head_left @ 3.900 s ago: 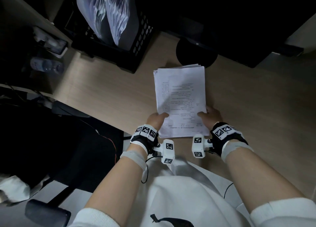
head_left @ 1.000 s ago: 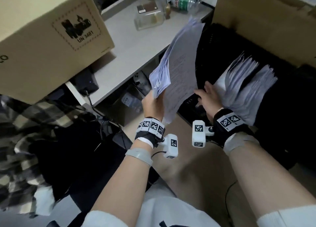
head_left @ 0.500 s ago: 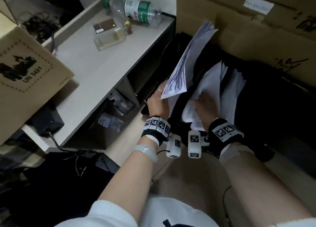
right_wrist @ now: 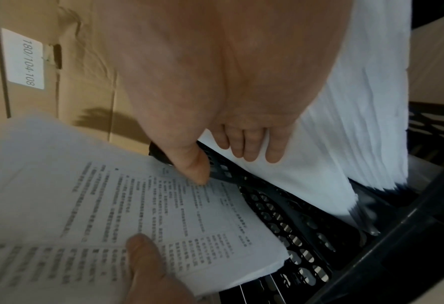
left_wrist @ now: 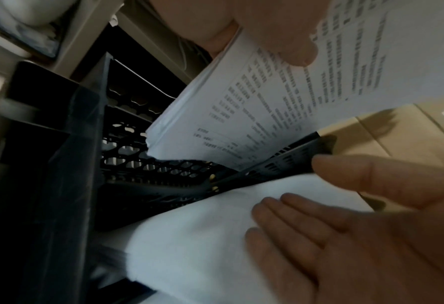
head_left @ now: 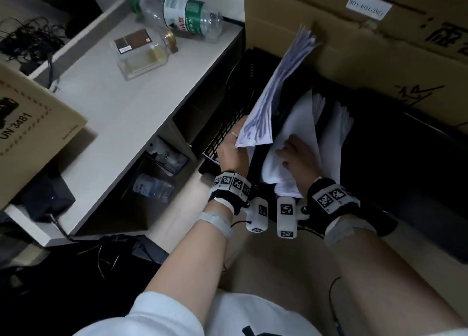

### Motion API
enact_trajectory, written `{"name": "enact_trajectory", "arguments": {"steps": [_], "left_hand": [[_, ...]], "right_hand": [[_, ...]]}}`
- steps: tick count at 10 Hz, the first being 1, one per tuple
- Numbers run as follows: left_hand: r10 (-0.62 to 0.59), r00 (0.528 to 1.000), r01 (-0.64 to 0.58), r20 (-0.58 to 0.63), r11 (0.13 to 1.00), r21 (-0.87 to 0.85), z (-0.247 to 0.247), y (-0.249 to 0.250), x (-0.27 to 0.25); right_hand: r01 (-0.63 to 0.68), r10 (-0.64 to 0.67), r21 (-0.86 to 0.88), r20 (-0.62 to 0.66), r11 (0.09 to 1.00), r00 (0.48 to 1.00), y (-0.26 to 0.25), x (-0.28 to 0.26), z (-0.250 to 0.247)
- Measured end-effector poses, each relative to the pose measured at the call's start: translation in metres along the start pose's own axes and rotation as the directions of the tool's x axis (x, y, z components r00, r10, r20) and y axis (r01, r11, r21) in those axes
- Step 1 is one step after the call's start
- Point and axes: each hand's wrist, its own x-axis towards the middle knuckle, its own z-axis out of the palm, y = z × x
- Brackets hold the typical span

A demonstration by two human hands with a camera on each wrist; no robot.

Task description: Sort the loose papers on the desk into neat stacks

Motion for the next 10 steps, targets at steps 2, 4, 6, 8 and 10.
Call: {"name": "enact_trajectory", "arguments": {"steps": [2, 4, 6, 8, 10], "left_hand": [[-0.24, 0.941, 0.212, 0.239, 0.967, 0.138, 0.016, -0.008, 0.024], [-0.393, 0.909, 0.38, 0.139, 0.918, 0.112, 0.018, -0.02, 0.031], [-0.327, 0.937, 0.317, 0.124, 0.944, 0.091, 0.015, -0.022, 0.018], [-0.08, 0.996, 0.086, 0.04, 0.981, -0.176, 0.005, -0.016, -0.019], [-0.087, 0.986, 0.062, -0.142, 0.983, -0.174, -0.01, -0.024, -0.066]], "right_hand": [[-0.005, 0.004, 0.019, 0.02, 1.0, 1.0, -0.004, -0.002, -0.001], [0.025, -0.024, -0.005, 0.021, 1.0, 0.999, -0.007, -0.008, -0.002], [0.065, -0.066, 0.02, 0.062, 0.998, 0.996, -0.009, -0.024, -0.004], [0.029, -0.042, 0.083, 0.157, 0.996, 0.987, -0.013, -0.051, -0.013], [0.079, -0.101, 0.123, 0.191, 0.989, 0.976, 0.001, -0.091, -0.037]]}}
